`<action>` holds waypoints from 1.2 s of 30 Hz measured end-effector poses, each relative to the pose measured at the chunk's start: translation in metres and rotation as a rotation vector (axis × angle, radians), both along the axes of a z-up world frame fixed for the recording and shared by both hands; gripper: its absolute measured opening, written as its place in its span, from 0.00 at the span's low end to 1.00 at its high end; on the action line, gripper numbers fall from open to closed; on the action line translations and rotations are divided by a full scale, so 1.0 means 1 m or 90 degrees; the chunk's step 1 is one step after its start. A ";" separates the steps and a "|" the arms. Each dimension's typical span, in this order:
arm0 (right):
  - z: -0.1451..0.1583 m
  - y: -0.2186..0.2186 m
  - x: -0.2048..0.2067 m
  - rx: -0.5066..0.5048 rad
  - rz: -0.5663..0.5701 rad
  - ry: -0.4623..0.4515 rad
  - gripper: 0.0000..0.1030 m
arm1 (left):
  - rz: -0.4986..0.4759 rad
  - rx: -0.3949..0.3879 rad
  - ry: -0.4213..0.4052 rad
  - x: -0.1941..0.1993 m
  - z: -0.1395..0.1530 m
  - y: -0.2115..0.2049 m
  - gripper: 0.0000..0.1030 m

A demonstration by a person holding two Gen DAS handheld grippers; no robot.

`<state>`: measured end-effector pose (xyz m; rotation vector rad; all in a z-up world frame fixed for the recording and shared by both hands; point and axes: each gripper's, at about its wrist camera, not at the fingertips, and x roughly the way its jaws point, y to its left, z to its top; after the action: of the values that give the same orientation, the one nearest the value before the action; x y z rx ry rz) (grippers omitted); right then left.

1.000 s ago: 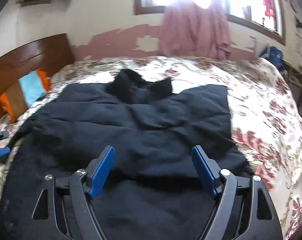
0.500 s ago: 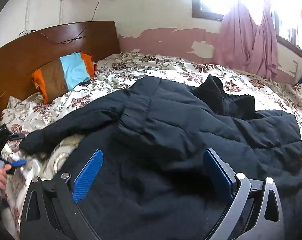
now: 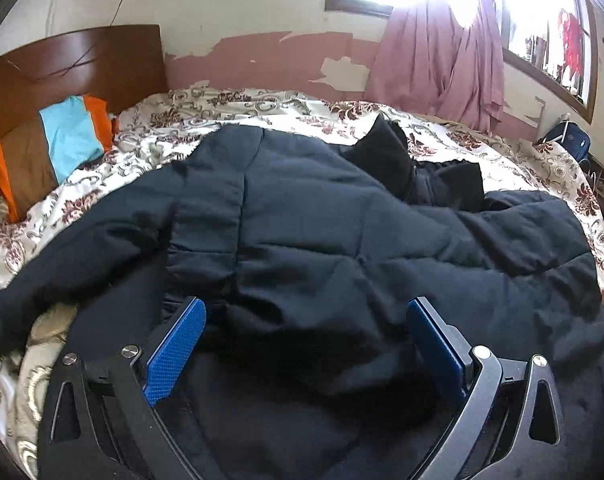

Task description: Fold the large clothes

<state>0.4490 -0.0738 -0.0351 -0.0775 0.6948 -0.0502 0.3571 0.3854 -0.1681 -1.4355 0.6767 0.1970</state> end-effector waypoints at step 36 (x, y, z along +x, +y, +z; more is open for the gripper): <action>0.052 -0.129 -0.125 0.079 -0.041 -0.071 0.98 | -0.162 0.407 -0.357 -0.005 0.279 -0.136 0.06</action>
<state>0.3244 -0.2026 0.0173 0.0662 0.5878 -0.0717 0.3517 0.2495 0.1114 -0.7235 0.2815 -0.1786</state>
